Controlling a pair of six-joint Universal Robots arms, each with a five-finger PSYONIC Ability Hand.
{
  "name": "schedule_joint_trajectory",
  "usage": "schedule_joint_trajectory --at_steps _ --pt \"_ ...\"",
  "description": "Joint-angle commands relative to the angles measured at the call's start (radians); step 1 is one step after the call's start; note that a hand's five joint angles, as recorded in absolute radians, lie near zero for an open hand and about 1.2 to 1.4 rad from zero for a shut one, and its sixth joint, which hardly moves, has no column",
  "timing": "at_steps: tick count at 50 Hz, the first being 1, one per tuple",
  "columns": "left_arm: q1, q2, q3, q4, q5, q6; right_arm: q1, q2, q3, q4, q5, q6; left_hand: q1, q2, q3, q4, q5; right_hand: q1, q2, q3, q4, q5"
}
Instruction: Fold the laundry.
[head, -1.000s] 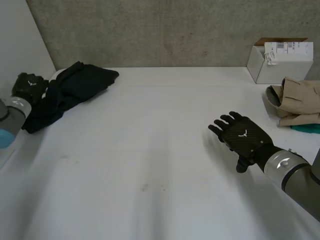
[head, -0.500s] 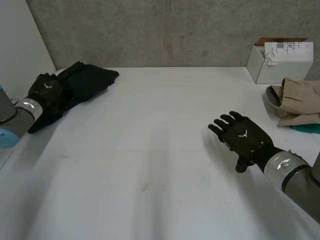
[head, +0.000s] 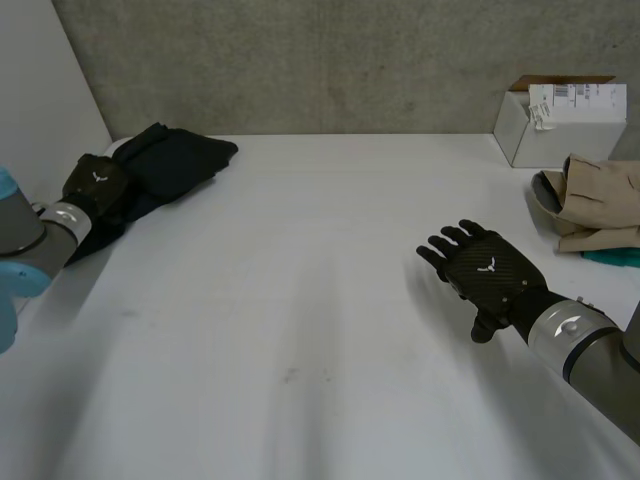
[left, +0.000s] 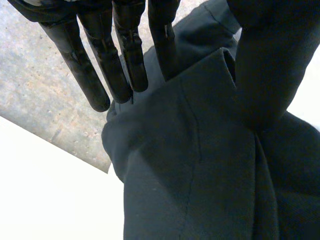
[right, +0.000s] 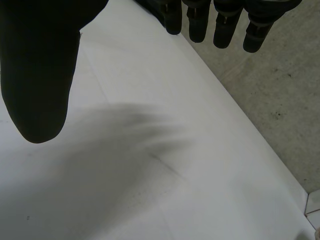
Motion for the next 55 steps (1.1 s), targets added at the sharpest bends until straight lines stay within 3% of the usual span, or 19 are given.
schedule_joint_trajectory --at_steps 1,6,12,20,24,28,34,40,43,47,48,51,55 --pt "0.003 -0.027 0.025 0.001 0.002 0.000 0.000 0.000 0.000 0.000 0.000 0.000 0.252 0.253 0.255 0.251 0.259 0.017 0.024 0.022 0.022 -0.013" --pt "0.001 -0.031 0.011 0.026 -0.010 0.008 0.002 0.001 0.000 0.000 0.000 0.000 0.741 0.742 0.744 0.740 0.748 0.017 0.024 0.022 0.022 -0.013" --pt "-0.010 0.034 -0.122 0.159 -0.087 0.058 0.000 0.000 0.000 0.000 0.002 0.000 0.763 0.764 0.766 0.762 0.770 0.017 0.024 0.022 0.022 -0.013" --pt "-0.086 0.321 -0.455 0.337 -0.124 0.081 -0.003 -0.008 0.000 0.000 0.003 0.000 0.763 0.764 0.766 0.762 0.770 0.017 0.024 0.022 0.022 -0.013" --pt "-0.164 0.487 -0.609 0.331 -0.125 -0.017 -0.003 -0.014 0.000 0.000 0.011 0.000 0.763 0.764 0.766 0.762 0.770 0.017 0.024 0.022 0.022 -0.013" --pt "-0.258 0.683 -0.770 0.304 -0.129 -0.201 -0.005 -0.040 0.001 0.002 0.015 0.003 0.763 0.764 0.766 0.762 0.770 0.017 0.024 0.022 0.022 -0.013" --pt "-0.462 0.944 -1.027 0.229 -0.119 -0.471 -0.012 -0.075 0.007 0.002 0.015 0.014 0.763 0.764 0.766 0.762 0.770 0.017 0.024 0.022 0.022 -0.013" --pt "-0.686 0.998 -1.178 0.203 -0.115 -0.545 -0.025 -0.092 0.007 0.006 0.014 0.029 0.763 0.764 0.766 0.762 0.770 0.017 0.024 0.022 0.022 -0.013" --pt "-0.734 0.995 -1.196 0.187 -0.115 -0.545 -0.025 -0.092 0.007 0.006 0.015 0.029 0.763 0.764 0.766 0.762 0.770 0.017 0.024 0.022 0.022 -0.013" --pt "-0.760 0.986 -1.183 0.144 -0.115 -0.528 -0.026 -0.092 0.007 0.006 0.015 0.031 -0.206 -0.205 -0.203 -0.207 -0.199 0.017 0.024 0.022 0.022 -0.013" --pt "-0.754 0.990 -1.172 0.129 -0.116 -0.514 -0.026 -0.092 0.007 0.006 0.015 0.029 -0.354 -0.353 -0.351 -0.355 -0.347 0.017 0.024 0.022 0.022 -0.013" --pt "-0.743 1.003 -1.146 0.110 -0.122 -0.494 -0.029 -0.092 0.007 0.006 0.015 0.029 -0.376 -0.375 -0.373 -0.377 -0.369 0.017 0.024 0.022 0.022 -0.013" --pt "-0.665 1.072 -1.121 0.106 -0.127 -0.479 -0.034 -0.092 0.007 0.005 0.015 0.031 -0.388 -0.386 -0.384 -0.389 -0.381 0.017 0.024 0.022 0.022 -0.013"
